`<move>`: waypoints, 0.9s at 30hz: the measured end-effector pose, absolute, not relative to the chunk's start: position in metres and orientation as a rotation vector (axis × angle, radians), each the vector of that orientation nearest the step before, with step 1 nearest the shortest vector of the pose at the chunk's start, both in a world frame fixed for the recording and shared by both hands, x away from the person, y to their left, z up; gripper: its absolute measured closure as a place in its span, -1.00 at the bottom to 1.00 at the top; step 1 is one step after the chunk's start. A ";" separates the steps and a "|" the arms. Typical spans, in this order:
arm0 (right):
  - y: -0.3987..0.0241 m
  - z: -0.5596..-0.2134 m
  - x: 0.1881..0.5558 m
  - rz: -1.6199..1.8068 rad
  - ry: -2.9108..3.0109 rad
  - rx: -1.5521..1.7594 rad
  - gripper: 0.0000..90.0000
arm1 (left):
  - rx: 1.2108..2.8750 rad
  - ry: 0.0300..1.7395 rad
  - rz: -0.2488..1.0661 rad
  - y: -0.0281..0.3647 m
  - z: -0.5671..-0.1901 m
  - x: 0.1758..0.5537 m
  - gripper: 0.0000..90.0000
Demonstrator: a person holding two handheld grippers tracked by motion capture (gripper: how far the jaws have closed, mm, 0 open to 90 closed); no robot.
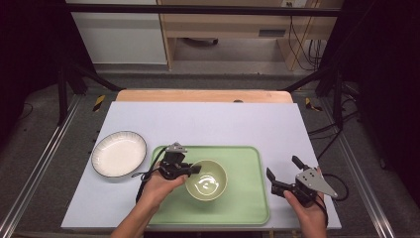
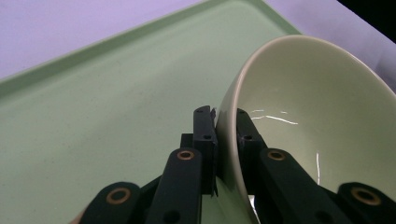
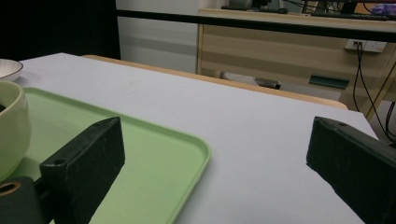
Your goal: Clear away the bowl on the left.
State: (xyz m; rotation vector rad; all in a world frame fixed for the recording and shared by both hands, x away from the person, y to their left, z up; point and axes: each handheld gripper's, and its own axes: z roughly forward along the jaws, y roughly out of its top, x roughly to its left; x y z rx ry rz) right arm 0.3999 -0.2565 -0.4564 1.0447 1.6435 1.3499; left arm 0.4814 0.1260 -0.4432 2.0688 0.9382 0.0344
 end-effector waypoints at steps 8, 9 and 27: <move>-0.257 -0.456 0.400 1.350 1.643 1.048 -0.90 | 2.073 0.943 0.032 0.128 -0.444 0.483 0.84; -0.257 -0.456 0.400 1.350 1.643 1.048 -0.90 | 2.077 0.941 0.035 0.129 -0.444 0.483 0.84; -0.257 -0.457 0.400 1.349 1.645 1.049 -0.90 | 2.088 0.970 0.034 0.134 -0.449 0.487 0.83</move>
